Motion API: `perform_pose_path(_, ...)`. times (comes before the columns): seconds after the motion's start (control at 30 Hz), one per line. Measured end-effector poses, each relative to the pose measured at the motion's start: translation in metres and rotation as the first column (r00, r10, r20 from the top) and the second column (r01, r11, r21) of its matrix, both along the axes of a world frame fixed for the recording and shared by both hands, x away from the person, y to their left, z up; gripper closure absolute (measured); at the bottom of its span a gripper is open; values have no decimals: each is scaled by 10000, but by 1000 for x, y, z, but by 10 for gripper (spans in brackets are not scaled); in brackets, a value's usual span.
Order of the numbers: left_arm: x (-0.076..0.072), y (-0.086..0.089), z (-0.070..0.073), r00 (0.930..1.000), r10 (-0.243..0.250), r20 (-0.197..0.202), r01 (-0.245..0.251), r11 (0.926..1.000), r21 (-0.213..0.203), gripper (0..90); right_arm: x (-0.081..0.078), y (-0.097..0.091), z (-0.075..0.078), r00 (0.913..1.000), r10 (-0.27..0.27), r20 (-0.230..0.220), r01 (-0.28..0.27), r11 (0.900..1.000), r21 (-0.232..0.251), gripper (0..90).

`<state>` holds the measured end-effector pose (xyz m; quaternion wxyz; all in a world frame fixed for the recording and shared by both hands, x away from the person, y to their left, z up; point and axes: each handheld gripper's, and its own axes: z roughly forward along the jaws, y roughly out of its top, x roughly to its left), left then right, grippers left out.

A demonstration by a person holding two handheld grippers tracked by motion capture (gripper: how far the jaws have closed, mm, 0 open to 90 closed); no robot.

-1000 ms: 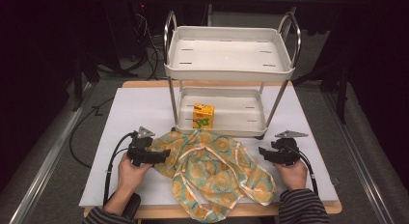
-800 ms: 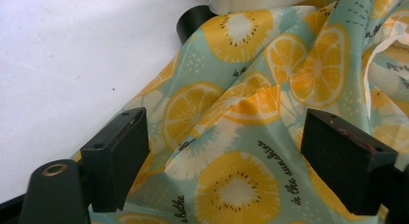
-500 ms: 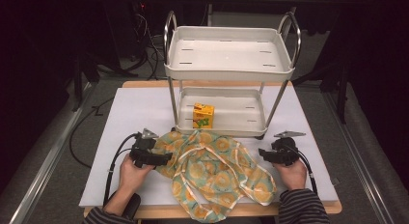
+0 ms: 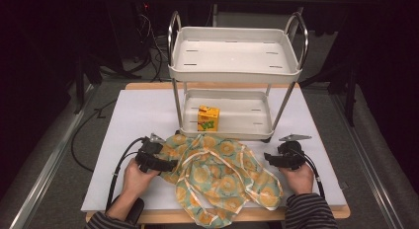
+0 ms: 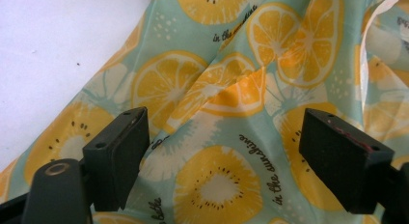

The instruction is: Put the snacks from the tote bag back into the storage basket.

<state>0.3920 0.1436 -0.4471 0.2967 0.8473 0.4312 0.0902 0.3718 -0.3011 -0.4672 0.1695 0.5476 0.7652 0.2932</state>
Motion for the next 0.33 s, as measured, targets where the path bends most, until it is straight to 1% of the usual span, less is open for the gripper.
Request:
perform_pose_path(0.1, 0, -1, -1, 10000, -54, -64, 55, 9999, 100, 188, 0, 0, 0, 10000, -54, -12, 54, 10000, 18, 361)
perform_pose_path(0.23, 0, -1, -1, 10000, -68, -3, 68, 9999, 89, 187, 0, 0, 0, 10000, -7, -6, 7, 10000, -6, 360)
perform_pose_path(0.33, 0, -1, -1, 9999, -114, -70, 115, 9999, 107, 189, 0, 1, 0, 10000, 25, -11, -25, 10000, -35, 360)
